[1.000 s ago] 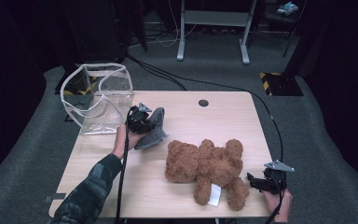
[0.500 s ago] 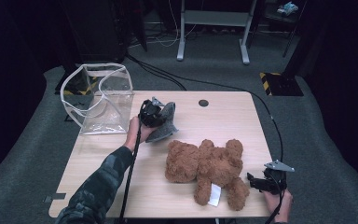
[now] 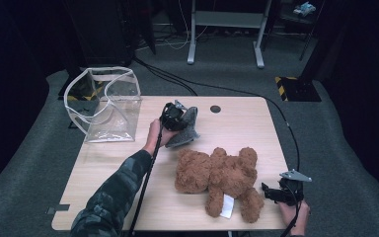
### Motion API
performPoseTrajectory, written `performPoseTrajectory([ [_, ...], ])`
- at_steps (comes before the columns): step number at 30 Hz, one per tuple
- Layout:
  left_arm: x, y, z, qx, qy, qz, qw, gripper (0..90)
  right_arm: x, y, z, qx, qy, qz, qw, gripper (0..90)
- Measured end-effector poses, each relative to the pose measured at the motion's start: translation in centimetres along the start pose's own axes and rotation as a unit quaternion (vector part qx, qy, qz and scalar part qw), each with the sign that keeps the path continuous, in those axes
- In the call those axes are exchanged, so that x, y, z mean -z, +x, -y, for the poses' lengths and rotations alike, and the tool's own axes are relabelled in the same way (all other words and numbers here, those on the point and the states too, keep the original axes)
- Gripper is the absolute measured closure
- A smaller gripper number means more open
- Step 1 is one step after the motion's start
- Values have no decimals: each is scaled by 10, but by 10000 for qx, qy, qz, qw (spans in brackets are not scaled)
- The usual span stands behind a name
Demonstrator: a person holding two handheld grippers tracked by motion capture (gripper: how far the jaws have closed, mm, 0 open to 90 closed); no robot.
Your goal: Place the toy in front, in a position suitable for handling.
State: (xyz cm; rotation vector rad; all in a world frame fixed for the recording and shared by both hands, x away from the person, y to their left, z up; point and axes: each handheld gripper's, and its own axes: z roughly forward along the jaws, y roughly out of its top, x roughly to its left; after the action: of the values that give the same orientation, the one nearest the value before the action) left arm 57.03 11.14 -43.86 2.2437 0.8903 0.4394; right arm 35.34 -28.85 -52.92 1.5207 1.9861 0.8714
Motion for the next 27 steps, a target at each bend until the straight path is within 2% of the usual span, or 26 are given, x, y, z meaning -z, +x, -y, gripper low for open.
performPoseTrajectory([
  [8,-23,-8,-3,-10,128,71,9999,717,0,0,0,17,2,-7,10000,86],
  [10,-30,-8,-1,100,212,144,9996,649,0,0,0,8,0,-5,10000,86],
  [13,-35,-8,2,190,314,111,9993,450,0,0,0,20,4,-7,10000,86],
  [15,-33,-5,4,305,246,92,9992,328,0,0,0,15,4,-6,10000,86],
  [17,-26,-1,4,386,204,55,9990,280,0,0,0,17,4,-8,10000,86],
  [21,-10,2,12,422,148,88,9990,226,0,0,0,18,4,-7,10000,86],
  [27,15,8,37,546,103,121,9984,159,0,0,0,10,2,-7,10000,86],
])
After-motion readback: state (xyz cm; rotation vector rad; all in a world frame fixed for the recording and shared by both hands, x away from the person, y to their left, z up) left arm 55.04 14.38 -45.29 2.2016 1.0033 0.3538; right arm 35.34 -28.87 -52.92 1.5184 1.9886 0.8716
